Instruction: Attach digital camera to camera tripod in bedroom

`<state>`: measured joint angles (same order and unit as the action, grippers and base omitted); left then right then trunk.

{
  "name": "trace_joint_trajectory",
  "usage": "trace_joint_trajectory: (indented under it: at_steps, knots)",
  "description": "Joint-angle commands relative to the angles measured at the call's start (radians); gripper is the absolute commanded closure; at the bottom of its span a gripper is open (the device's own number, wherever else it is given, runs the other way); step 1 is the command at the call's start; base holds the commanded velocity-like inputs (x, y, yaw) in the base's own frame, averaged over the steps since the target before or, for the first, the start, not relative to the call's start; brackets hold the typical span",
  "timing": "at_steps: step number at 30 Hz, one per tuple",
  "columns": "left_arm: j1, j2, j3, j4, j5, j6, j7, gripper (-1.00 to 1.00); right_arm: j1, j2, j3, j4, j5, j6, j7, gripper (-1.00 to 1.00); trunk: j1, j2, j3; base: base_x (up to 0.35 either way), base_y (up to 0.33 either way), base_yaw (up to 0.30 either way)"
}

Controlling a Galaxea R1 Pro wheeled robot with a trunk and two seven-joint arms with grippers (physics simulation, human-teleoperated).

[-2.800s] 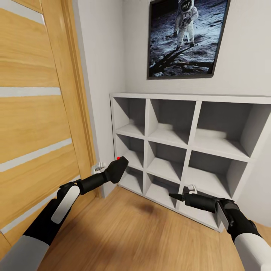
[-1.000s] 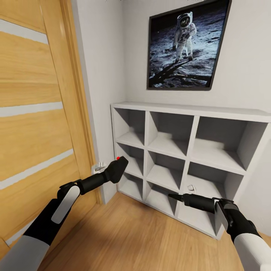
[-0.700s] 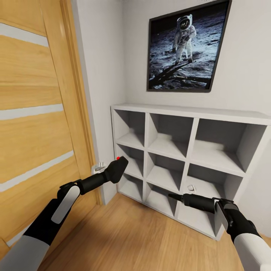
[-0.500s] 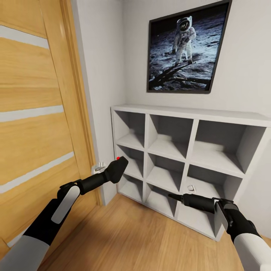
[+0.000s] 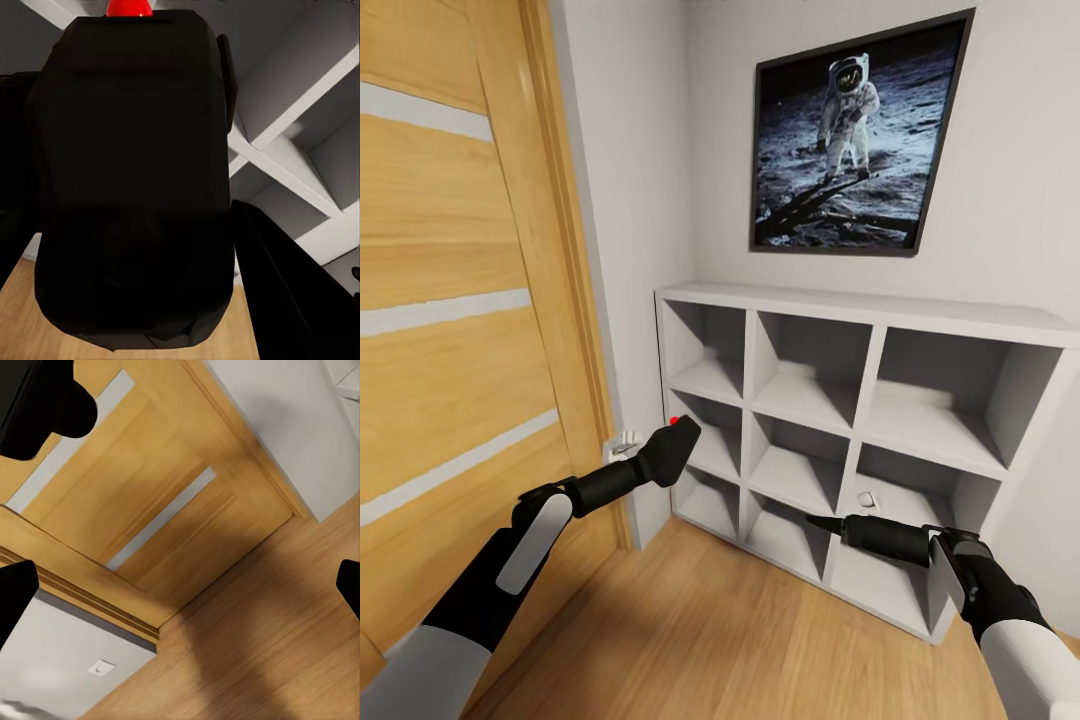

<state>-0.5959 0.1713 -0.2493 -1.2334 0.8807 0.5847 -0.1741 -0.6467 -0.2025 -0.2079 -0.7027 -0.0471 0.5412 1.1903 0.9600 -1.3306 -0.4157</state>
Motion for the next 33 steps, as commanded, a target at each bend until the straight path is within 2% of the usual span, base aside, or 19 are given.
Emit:
trace_joint_trajectory:
  at_steps: [1, 33]
  knots:
    - [-0.001, 0.001, -0.001, 0.0, 0.001, 0.003, -0.001, 1.0, -0.001, 0.0, -0.001, 0.0, -0.004, 0.01, 0.002, -1.0, -0.004, 0.007, 0.002, 0.0, 0.0, 0.0]
    - [-0.001, 0.001, 0.0, 0.002, 0.001, 0.003, -0.001, 1.0, -0.001, 0.0, -0.001, 0.0, 0.0, 0.01, 0.002, -1.0, -0.127, 0.231, 0.102, 0.0, 0.0, 0.0]
